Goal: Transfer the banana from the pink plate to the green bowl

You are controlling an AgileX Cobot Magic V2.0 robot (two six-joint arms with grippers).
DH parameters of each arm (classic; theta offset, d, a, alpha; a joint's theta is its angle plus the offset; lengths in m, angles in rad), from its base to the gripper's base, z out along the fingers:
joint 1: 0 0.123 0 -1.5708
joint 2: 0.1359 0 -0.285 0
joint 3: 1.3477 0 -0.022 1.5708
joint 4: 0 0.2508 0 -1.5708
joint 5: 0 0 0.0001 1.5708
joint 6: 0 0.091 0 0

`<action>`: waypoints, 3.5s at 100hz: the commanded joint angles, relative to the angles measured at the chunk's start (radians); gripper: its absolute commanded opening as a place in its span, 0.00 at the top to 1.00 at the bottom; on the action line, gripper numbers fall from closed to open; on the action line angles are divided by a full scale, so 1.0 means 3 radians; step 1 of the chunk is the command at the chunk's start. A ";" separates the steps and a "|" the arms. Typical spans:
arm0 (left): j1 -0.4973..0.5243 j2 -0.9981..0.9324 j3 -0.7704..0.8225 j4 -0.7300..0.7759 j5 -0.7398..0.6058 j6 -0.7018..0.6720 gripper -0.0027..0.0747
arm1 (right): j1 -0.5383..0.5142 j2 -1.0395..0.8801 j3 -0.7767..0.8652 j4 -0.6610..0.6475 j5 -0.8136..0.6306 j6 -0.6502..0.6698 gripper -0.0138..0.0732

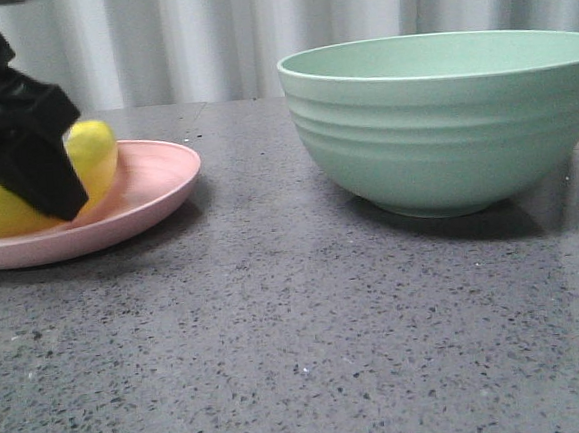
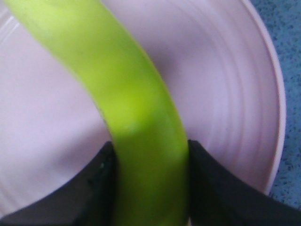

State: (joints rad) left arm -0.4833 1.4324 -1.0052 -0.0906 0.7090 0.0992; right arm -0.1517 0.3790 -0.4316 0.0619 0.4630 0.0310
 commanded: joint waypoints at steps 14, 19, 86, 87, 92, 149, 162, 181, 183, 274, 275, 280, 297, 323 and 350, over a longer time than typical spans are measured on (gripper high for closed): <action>-0.0173 -0.0166 -0.0489 -0.0029 0.0085 0.0073 0.99 | 0.0229 0.0202 -0.0622 0.0184 0.0375 -0.0068 0.91; -0.0270 -0.0194 -0.0573 -0.0036 0.0121 0.0110 0.99 | 0.0326 0.0319 -0.0747 0.0311 0.0534 -0.0103 0.89; -0.1478 -0.0389 -0.0989 -0.0045 0.0278 0.0164 0.99 | 0.1800 0.2375 -0.2209 0.1662 0.0346 -0.0239 0.38; -0.1478 -0.0389 -0.0989 -0.0045 0.0278 0.0164 0.99 | 0.1801 0.2396 -0.2234 0.1693 0.0346 -0.0239 0.38; -0.1478 -0.0389 -0.0989 -0.0045 0.0286 0.0164 0.99 | 0.1805 0.2539 -0.2306 0.1786 0.0346 -0.0239 0.38; -0.1471 -0.0389 -0.0989 -0.0039 0.0303 0.0314 0.95 | 0.1805 0.3088 -0.2487 0.1978 0.0359 -0.0255 0.76; -0.1471 -0.0389 -0.0989 -0.0039 0.0294 0.0323 0.69 | 0.1805 0.3088 -0.2487 0.1978 0.0338 -0.0279 0.92; -0.1471 -0.0389 -0.1011 0.0140 0.0357 0.0323 0.37 | 0.1799 0.3074 -0.2492 0.1954 0.0138 -0.0334 0.92; -0.1471 -0.0389 -0.1012 0.0155 0.0374 0.0323 0.37 | 0.1799 0.3060 -0.2499 0.1944 0.0105 -0.0334 0.92; -0.1471 -0.0527 -0.1012 0.0187 0.0400 0.0301 0.37 | 0.1331 0.2991 -0.2493 0.0609 -0.0249 -0.0338 0.46; -0.1471 -0.0527 -0.1012 0.0187 0.0400 0.0301 0.37 | 0.1331 0.2991 -0.2493 0.0610 -0.0249 -0.0338 0.46; -0.1471 -0.0527 -0.1012 0.0187 0.0398 0.0301 0.37 | 0.1331 0.2991 -0.2493 0.0584 -0.0249 -0.0338 0.46; -0.1471 -0.0527 -0.1012 0.0187 0.0398 0.0301 0.37 | 0.1331 0.2991 -0.2493 0.0584 -0.0200 -0.0338 0.46; -0.1471 -0.0535 -0.1012 0.0187 0.0455 0.0296 0.76 | 0.1331 0.2837 -0.2493 0.0349 0.0189 -0.0338 0.80; -0.1471 -0.0580 -0.0994 0.0187 0.0517 0.0013 0.99 | 0.1331 0.2426 -0.2461 0.0192 0.0593 -0.0338 0.91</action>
State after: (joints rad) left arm -0.9195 1.2957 -1.2741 -0.0294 0.9126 0.1247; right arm 0.2523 1.1848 -1.1478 0.1361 0.6737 -0.0593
